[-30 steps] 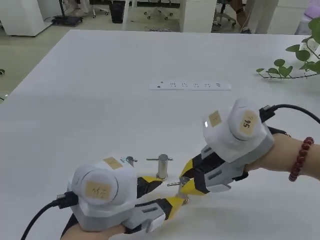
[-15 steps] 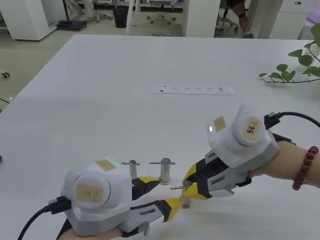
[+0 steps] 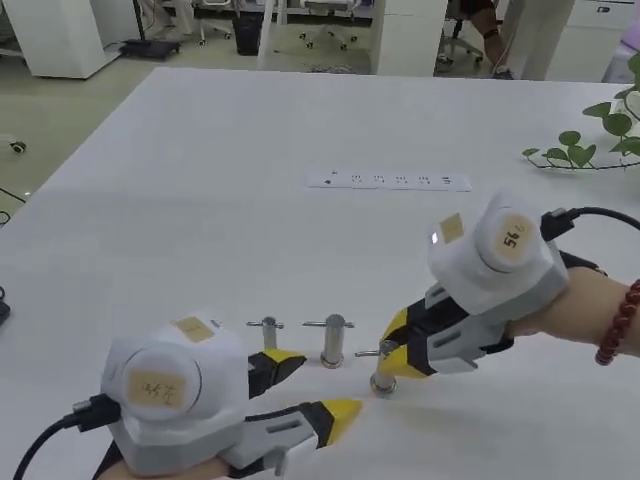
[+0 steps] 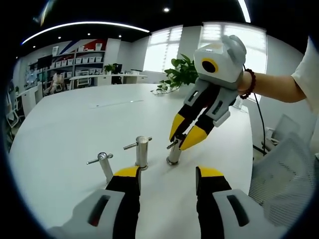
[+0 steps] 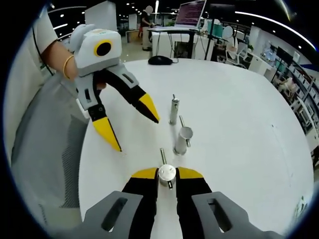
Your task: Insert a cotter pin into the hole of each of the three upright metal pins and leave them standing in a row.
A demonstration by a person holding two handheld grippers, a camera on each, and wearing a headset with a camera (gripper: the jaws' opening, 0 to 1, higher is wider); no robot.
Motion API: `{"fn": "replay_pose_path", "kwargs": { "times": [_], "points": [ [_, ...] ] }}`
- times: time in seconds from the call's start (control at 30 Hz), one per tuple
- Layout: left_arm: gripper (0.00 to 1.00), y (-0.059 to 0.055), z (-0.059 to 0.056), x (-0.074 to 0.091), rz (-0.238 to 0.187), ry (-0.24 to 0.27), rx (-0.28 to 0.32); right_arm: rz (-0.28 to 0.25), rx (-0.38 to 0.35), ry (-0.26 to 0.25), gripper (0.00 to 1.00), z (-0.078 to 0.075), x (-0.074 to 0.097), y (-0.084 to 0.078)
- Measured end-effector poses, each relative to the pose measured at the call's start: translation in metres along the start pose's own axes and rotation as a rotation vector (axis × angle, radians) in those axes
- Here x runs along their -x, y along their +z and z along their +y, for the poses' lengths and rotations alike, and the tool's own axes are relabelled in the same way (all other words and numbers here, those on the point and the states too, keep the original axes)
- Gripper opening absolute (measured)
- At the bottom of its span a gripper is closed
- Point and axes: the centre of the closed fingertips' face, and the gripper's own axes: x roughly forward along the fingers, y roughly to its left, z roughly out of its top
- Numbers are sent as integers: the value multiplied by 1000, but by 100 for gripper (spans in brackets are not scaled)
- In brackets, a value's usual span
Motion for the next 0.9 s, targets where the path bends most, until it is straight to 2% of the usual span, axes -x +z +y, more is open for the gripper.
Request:
{"fn": "replay_pose_path", "kwargs": {
  "times": [0.37, 0.9],
  "points": [
    [48, 0, 4, 12, -4, 10, -9, 10, -39, -33, 14, -18, 3, -5],
    [51, -1, 11, 29, -11, 41, 1, 22, -74, -49, 14, -30, -1, -11]
  ]
}}
